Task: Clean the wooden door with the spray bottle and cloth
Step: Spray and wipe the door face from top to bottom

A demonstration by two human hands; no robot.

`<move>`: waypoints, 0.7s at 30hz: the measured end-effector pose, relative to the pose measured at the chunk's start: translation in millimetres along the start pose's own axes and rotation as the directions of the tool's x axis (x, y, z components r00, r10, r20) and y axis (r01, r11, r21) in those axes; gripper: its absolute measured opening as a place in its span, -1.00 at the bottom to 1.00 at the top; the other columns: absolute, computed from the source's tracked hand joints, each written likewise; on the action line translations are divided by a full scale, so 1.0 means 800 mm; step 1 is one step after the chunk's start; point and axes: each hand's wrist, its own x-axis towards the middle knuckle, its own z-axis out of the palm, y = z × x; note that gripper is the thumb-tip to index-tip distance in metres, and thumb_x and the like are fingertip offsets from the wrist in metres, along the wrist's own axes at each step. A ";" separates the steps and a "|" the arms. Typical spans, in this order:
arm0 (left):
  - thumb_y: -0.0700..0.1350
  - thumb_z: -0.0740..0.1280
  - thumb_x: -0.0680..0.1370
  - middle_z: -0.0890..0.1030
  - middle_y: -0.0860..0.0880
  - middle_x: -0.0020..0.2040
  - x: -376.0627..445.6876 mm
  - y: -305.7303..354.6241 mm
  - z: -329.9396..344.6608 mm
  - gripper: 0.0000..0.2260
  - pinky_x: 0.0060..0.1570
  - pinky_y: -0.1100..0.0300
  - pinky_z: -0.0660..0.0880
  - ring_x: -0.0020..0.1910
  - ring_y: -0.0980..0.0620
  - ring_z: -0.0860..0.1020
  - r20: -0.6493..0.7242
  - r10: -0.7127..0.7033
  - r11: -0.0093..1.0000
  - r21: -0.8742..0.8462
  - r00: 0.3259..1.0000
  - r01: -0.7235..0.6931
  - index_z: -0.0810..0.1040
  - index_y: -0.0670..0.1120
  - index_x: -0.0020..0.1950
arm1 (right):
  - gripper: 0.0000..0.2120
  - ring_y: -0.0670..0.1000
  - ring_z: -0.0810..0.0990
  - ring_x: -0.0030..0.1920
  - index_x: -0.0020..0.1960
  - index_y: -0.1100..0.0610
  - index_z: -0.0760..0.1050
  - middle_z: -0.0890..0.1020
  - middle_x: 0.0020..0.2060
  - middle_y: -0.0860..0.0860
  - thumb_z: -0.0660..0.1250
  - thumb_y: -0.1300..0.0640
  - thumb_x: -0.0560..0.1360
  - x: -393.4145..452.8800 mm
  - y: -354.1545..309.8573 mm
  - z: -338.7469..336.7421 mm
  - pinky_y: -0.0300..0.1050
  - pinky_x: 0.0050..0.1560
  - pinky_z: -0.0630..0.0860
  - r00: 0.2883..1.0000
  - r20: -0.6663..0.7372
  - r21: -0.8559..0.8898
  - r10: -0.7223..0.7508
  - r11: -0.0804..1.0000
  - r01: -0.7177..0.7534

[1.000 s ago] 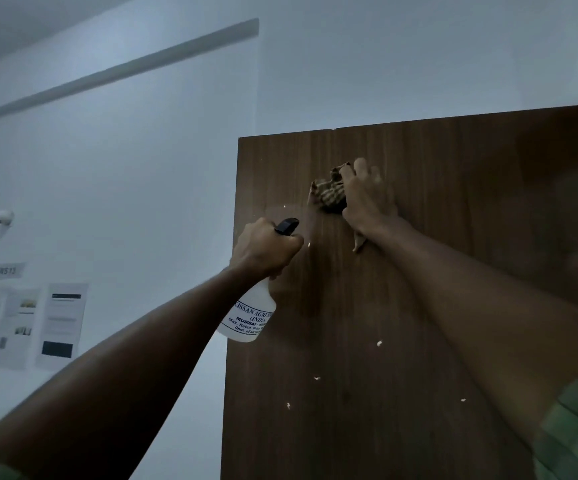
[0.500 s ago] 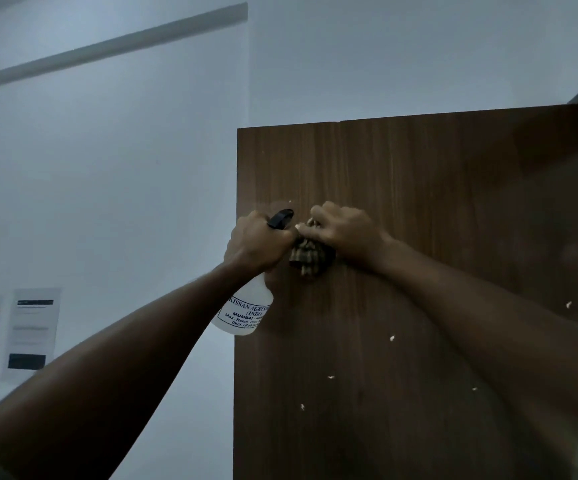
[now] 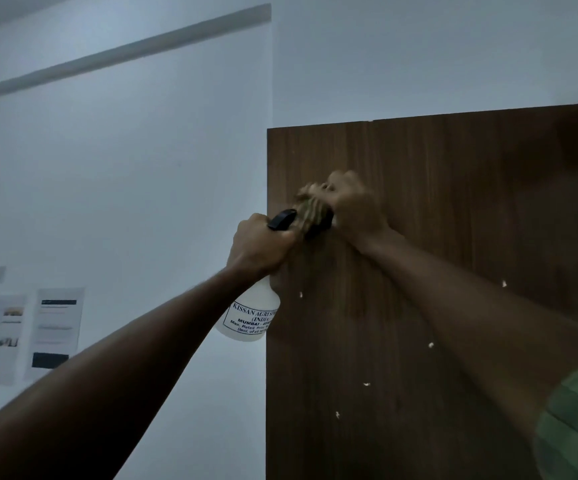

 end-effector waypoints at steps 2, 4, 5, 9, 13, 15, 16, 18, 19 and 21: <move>0.04 0.44 0.51 0.70 -0.22 -0.27 -0.001 -0.012 -0.004 -0.68 -0.41 0.10 0.52 -0.52 -0.05 0.56 -0.002 0.004 1.000 0.006 1.000 -0.004 0.63 -0.20 -0.27 | -0.52 0.19 0.53 -0.01 0.27 0.14 0.63 0.55 0.00 0.13 0.21 0.44 0.46 0.025 -0.018 0.002 -0.04 -0.29 0.47 0.948 -0.048 0.030 0.316 0.949 -0.315; 0.06 0.43 0.49 0.69 -0.22 -0.31 -0.005 -0.024 -0.007 -0.65 -0.42 0.11 0.52 -0.54 -0.06 0.56 -0.016 -0.005 1.000 0.011 1.000 0.005 0.62 -0.21 -0.29 | -0.49 0.22 0.53 0.02 0.29 0.21 0.59 0.56 0.05 0.18 0.08 0.41 0.45 0.011 -0.062 0.007 0.06 -0.22 0.56 0.950 -0.014 0.087 0.311 0.947 -0.309; 0.11 0.42 0.48 0.68 -0.20 -0.35 -0.006 -0.029 -0.009 -0.62 -0.43 0.11 0.53 -0.54 -0.06 0.57 -0.020 -0.008 1.000 0.002 1.000 0.008 0.61 -0.21 -0.30 | -0.52 0.23 0.54 0.01 0.26 0.23 0.59 0.57 0.06 0.19 0.10 0.40 0.44 -0.007 -0.083 0.010 0.09 -0.22 0.57 0.979 0.006 0.120 0.204 0.972 -0.204; 0.03 0.43 0.55 0.62 -0.11 -0.43 -0.010 -0.041 -0.021 -0.66 -0.45 0.16 0.50 -0.54 -0.01 0.56 0.010 0.004 1.000 -0.015 1.000 -0.004 0.61 -0.19 -0.29 | -0.84 0.15 0.56 -0.09 0.05 0.16 0.61 0.60 0.01 0.15 0.36 0.31 0.51 -0.050 -0.093 0.017 0.04 -0.29 0.57 0.946 0.038 0.145 -0.320 0.939 0.312; 0.02 0.42 0.56 0.66 -0.17 -0.40 -0.007 -0.046 -0.034 -0.61 -0.50 0.21 0.45 -0.61 -0.01 0.52 0.009 0.010 1.000 0.001 1.000 -0.010 0.61 -0.28 -0.29 | -0.58 0.17 0.51 -0.01 0.24 0.12 0.63 0.55 0.05 0.14 0.37 0.41 0.44 0.035 -0.074 0.017 -0.01 -0.31 0.57 0.999 0.044 0.081 -0.015 0.997 0.011; -0.06 0.39 0.52 0.69 -0.21 -0.33 -0.009 -0.053 -0.037 -0.68 -0.48 0.19 0.45 -0.61 -0.02 0.50 0.007 -0.008 1.000 -0.002 1.000 0.008 0.61 -0.28 -0.30 | -0.57 0.19 0.52 0.05 0.24 0.13 0.64 0.56 0.09 0.14 0.38 0.45 0.44 0.056 -0.089 0.018 0.04 -0.26 0.59 0.980 0.014 0.071 0.196 0.978 -0.197; -0.07 0.39 0.52 0.69 -0.21 -0.32 -0.010 -0.058 -0.038 -0.70 -0.48 0.20 0.43 -0.61 -0.01 0.49 0.009 -0.015 1.000 -0.009 1.000 0.015 0.60 -0.26 -0.31 | -0.60 0.18 0.53 0.04 0.23 0.13 0.64 0.57 0.09 0.13 0.34 0.42 0.48 0.052 -0.101 0.020 0.05 -0.23 0.58 0.971 -0.004 0.066 0.238 0.969 -0.237; -0.01 0.40 0.54 0.69 -0.18 -0.35 -0.013 -0.065 -0.039 -0.65 -0.51 0.22 0.42 -0.61 -0.01 0.49 0.007 -0.018 0.999 -0.028 1.000 0.019 0.59 -0.23 -0.33 | -0.65 0.18 0.52 0.01 0.19 0.11 0.63 0.58 0.05 0.10 0.23 0.36 0.52 0.018 -0.127 0.024 0.08 -0.14 0.52 0.988 -0.023 0.091 0.154 0.984 -0.151; 0.03 0.41 0.55 0.67 -0.14 -0.41 -0.015 -0.068 -0.040 -0.61 -0.53 0.24 0.41 -0.61 -0.02 0.50 0.010 -0.011 1.000 -0.024 1.000 0.012 0.59 -0.22 -0.35 | -0.70 0.18 0.52 -0.01 0.14 0.12 0.63 0.59 0.04 0.11 0.25 0.35 0.51 -0.008 -0.138 0.029 0.10 -0.11 0.49 0.999 -0.022 0.116 0.035 0.993 -0.032; 0.00 0.41 0.56 0.59 -0.03 -0.52 -0.017 -0.072 -0.043 -0.61 -0.55 0.26 0.39 -0.59 -0.04 0.52 0.019 -0.008 1.000 -0.020 1.000 0.008 0.55 -0.17 -0.40 | -0.80 0.19 0.55 -0.05 0.06 0.14 0.63 0.63 0.04 0.13 0.38 0.34 0.48 -0.045 -0.144 0.034 0.09 -0.11 0.51 0.982 -0.032 0.124 -0.189 0.974 0.191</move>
